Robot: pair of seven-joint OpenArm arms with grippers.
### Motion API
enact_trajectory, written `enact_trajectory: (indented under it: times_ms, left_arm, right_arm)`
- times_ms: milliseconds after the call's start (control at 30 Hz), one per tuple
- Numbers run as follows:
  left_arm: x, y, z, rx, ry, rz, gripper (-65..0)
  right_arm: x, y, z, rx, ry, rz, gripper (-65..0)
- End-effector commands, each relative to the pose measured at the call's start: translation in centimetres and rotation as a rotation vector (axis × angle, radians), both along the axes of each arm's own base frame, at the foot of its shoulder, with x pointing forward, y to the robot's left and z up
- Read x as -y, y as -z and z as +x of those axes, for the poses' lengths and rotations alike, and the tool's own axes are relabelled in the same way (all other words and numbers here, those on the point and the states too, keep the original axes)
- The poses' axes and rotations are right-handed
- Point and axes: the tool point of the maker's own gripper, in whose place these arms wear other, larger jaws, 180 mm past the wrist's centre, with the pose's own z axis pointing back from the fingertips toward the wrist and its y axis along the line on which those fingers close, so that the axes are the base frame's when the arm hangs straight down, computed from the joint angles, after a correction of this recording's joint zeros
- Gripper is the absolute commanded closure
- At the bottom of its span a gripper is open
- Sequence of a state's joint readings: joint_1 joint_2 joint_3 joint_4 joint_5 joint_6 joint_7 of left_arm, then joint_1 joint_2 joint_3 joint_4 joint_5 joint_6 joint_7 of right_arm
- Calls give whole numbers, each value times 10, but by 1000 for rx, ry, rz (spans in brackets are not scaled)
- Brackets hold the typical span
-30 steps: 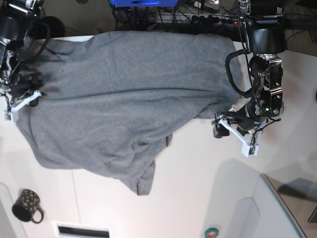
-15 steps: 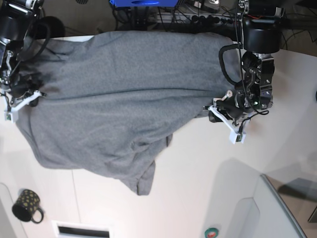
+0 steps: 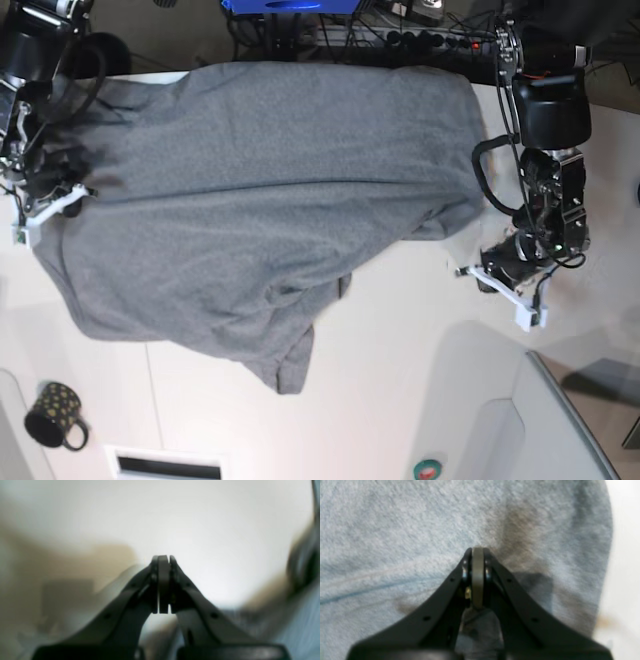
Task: Layout the t-shirt on the table in an organized manner, then fold the t-shirt properly
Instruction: 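Lower both grippers and grasp the shirt's side edges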
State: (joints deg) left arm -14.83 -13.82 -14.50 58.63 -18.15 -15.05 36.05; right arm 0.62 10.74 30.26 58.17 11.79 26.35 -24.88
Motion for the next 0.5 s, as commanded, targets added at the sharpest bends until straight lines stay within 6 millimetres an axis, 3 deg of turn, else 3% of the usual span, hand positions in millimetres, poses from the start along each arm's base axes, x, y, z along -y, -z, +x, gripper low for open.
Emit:
enact_trajectory:
  times_ms: [0,67,200,333,467]
  left_arm:
    - [-15,-20,13,73,-26,17,0]
    - [-30,-25,14,103,-55,56,0]
    - [-36,-28,10,111,-65,84,0]
    - [-9,-36,-19,117,-23,28,0]
    - [36,-45,-66,90,56,-68,0]
  right_arm:
    - [-1,0,-1,-25,-15,-8,-6]
    - [-4,-1,0,-24,-19,-4,-6]
    - [-5,-9,5,-17,-30,-16,-6]
    - [-1,-18,10,-3,-38,-36,-6]
    - [9,-24,16,5,-30,-55,-6]
